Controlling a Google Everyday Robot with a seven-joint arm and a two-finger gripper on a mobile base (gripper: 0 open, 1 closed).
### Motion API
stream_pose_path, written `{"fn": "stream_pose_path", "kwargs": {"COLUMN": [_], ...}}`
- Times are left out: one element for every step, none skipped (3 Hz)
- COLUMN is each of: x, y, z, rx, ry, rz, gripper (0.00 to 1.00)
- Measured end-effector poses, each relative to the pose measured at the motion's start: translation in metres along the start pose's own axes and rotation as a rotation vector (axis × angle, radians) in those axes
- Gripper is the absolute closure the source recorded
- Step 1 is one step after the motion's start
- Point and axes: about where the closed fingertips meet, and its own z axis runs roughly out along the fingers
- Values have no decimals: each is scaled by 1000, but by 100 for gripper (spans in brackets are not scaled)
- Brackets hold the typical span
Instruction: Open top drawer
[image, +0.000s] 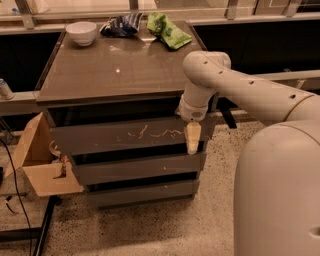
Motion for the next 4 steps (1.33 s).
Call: {"fn": "stream_pose_path", "kwargs": {"x": [1,2,3,6], "y": [10,18,22,29], "z": [-6,-4,-2,-3], "rx": [-35,-100,-152,-207], "ry": [10,3,-5,-8], "rz": [8,16,22,31], "gripper": [0,0,0,0]}}
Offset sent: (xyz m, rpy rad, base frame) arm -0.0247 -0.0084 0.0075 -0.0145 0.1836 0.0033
